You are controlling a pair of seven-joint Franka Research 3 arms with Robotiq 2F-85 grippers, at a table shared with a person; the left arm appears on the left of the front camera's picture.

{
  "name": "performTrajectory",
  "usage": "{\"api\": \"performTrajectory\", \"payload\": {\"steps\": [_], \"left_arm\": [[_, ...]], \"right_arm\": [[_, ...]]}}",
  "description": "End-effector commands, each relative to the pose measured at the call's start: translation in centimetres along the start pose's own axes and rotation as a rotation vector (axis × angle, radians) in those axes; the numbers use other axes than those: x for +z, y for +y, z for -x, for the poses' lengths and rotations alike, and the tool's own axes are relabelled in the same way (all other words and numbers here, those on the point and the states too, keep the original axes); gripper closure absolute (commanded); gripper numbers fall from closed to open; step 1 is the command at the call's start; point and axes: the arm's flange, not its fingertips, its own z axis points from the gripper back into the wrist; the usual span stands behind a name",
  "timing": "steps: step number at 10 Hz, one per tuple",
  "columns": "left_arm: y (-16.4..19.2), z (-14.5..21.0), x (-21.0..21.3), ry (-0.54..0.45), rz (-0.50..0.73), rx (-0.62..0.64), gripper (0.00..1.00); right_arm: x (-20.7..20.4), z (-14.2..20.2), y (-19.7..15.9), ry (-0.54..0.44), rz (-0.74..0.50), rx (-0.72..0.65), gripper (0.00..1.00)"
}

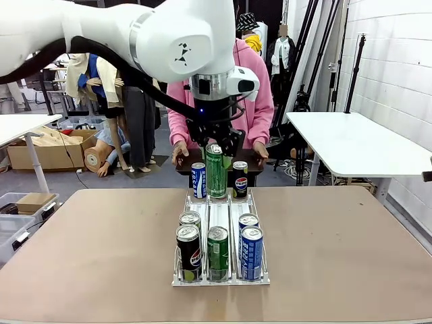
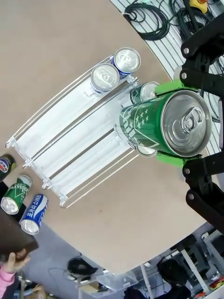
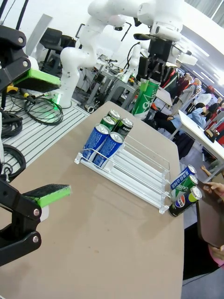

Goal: Retrieve and hand over the desired beverage to the person.
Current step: Pick up a can of the same type that the person held from the Automatic Can Dispenser.

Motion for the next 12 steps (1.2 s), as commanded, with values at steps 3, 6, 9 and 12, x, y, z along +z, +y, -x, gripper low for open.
{"api": "performTrajectory", "payload": {"steps": [3, 6, 9, 12], "left_arm": [[1.5, 0.8, -0.1, 0.011, -0.028, 0.01, 1.0], [8.2, 4.0, 0.9, 0.032, -0.04, 0.098, 1.0], [13.1, 7.6, 3.4, 0.026, -0.031, 0.168, 1.0], [18.1, 10.7, 3.8, 0.085, -0.017, 0.208, 1.0]], "right_arm": [[0.1, 0.0, 0.0, -0.007, -0.011, 0.007, 0.0], [0.1, 0.0, 0.0, -0.007, -0.011, 0.007, 0.0], [0.1, 0.0, 0.0, -0.007, -0.011, 0.007, 0.0], [0.1, 0.0, 0.0, -0.007, -0.011, 0.007, 0.0]]}}
